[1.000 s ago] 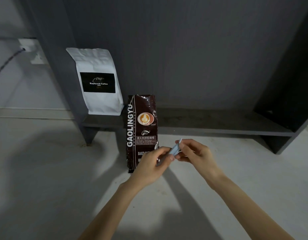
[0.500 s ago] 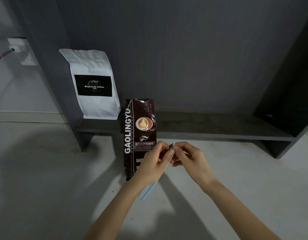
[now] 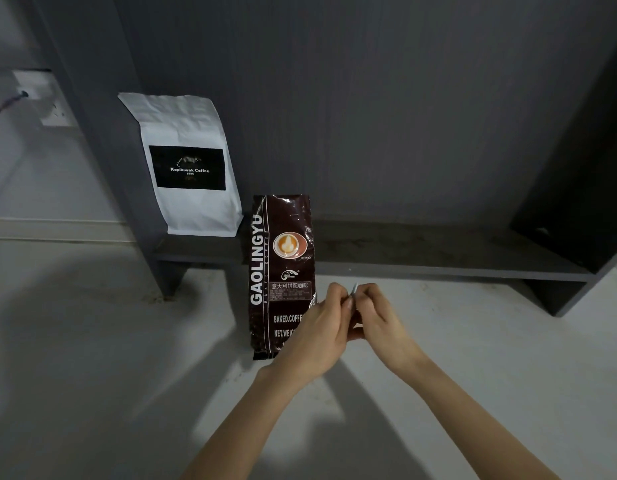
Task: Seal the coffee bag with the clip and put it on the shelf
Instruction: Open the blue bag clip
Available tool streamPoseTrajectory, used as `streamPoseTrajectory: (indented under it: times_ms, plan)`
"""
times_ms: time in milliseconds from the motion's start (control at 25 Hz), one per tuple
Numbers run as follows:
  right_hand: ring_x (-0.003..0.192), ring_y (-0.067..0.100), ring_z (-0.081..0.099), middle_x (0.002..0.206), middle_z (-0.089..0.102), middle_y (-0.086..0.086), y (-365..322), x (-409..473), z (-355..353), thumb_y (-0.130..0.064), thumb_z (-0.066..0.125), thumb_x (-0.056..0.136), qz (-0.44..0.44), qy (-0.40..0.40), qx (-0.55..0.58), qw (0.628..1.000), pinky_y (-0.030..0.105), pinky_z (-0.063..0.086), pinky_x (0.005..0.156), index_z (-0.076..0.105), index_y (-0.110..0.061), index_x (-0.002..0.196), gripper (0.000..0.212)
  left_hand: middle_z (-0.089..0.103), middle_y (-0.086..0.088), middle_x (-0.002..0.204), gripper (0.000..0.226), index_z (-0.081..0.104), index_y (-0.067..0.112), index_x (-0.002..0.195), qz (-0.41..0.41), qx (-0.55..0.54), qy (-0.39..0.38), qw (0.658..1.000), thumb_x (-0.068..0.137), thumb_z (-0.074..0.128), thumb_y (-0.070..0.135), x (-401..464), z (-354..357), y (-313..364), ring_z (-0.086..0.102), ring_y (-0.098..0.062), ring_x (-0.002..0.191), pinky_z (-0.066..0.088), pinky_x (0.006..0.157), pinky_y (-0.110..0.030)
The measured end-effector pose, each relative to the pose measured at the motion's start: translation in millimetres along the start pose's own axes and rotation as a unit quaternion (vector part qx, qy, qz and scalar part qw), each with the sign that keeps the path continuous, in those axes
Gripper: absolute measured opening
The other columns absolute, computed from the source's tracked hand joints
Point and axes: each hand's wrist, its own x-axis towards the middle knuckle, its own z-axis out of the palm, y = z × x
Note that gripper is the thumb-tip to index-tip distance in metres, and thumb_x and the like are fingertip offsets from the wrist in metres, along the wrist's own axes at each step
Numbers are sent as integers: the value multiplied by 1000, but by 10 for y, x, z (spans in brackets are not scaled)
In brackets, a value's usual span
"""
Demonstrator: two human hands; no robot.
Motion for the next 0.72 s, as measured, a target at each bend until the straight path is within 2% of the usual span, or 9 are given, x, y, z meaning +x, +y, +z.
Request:
streamPoseTrajectory:
  times_ms: [120, 200, 280, 360, 480, 600, 720]
  plan:
    - [58, 12, 64, 66, 60, 3, -98, -26, -66, -23, 36, 93, -13, -36, 28, 999, 26, 56, 56, 47, -9, 78, 23, 51, 2, 75, 8, 31, 19, 88, 21, 8, -15, 1000, 95, 29, 22, -12, -33, 38, 51, -13, 64, 40, 55, -19]
    - [54, 13, 63, 64, 59, 4, -117, -19, -74, -20, 34, 93, -27, -14, 3, 1000, 26, 57, 53, 47, -5, 79, 24, 47, 9, 67, 8, 31, 19, 87, 25, 12, -9, 1000, 94, 30, 22, -11, -14, 41, 49, -8, 58, 36, 50, -15]
    - [51, 13, 59, 63, 57, 4, -94, -26, -60, -13, 29, 93, -26, 22, -14, 999, 25, 55, 50, 44, -8, 75, 23, 42, 11, 63, 10, 31, 21, 85, 4, 2, 31, 1000, 94, 30, 22, 0, -15, 7, 45, -9, 55, 35, 48, -18]
    - [51, 11, 57, 66, 57, 4, -42, -48, -40, -9, 26, 93, -17, 49, 11, 999, 20, 53, 48, 41, -16, 72, 26, 40, 5, 59, 16, 32, 28, 80, -10, -7, 95, 995, 94, 30, 21, 52, -73, -54, 41, -10, 51, 36, 48, -21]
    - [52, 2, 57, 71, 53, 3, -5, -39, -46, -17, 29, 95, -25, 56, 38, 997, 18, 54, 50, 43, -17, 74, 25, 39, 2, 56, 12, 36, 23, 83, -23, -63, 135, 989, 93, 31, 21, 102, -126, -126, 39, -5, 43, 33, 44, -21]
    - [52, 0, 56, 68, 50, 1, -18, 7, -85, -19, 37, 92, -51, 52, 53, 996, 17, 54, 52, 46, -15, 75, 20, 52, 4, 62, 11, 42, 20, 86, -45, -117, 195, 973, 93, 34, 22, 106, -200, -223, 52, -1, 51, 43, 53, -15]
    - [61, 2, 60, 69, 53, 0, -1, 23, -125, -16, 49, 88, -74, 38, 37, 996, 18, 56, 62, 52, -17, 76, 12, 60, 3, 74, 11, 48, 14, 93, -50, -197, 195, 960, 92, 37, 17, 74, -255, -200, 61, 1, 64, 51, 64, -13]
